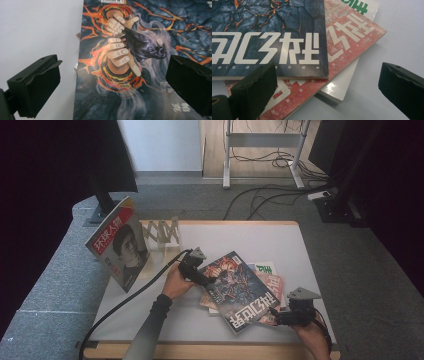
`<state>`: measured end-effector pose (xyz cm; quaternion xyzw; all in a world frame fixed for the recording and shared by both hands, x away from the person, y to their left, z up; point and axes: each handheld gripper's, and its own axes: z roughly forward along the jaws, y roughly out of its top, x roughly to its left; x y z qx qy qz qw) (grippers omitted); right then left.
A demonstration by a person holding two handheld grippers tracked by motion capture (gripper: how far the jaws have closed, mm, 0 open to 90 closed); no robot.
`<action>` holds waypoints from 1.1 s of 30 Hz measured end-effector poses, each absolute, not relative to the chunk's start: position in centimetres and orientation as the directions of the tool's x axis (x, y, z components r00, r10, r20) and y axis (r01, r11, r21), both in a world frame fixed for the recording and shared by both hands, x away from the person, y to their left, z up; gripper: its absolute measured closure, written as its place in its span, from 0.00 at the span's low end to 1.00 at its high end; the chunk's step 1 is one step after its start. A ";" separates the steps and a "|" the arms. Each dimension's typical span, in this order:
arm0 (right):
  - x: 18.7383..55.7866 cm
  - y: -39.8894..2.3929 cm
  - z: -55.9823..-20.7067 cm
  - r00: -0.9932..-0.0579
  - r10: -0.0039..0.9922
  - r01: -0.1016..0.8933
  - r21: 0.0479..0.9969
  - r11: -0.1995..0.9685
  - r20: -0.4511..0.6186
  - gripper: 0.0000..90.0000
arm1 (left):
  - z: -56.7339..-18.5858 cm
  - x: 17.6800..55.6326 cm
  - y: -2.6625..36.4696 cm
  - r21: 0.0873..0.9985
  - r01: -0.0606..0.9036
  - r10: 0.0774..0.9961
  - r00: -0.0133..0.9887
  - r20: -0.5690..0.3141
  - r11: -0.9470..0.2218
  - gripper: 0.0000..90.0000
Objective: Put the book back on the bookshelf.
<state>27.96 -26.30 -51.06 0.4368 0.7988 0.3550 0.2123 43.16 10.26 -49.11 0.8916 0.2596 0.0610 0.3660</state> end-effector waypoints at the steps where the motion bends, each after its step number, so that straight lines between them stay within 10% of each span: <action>1: 28.0 -26.2 -51.1 -0.529 0.848 0.547 0.751 0.369 -0.031 0.02 | -49.1 43.2 10.3 0.684 0.418 0.508 0.858 -0.081 -0.597 0.00; 33: 30.9 -27.3 -50.9 -0.440 0.893 0.578 0.731 0.363 -0.096 0.00 | -50.1 39.7 10.4 0.611 0.513 0.551 0.822 -0.147 -0.603 0.00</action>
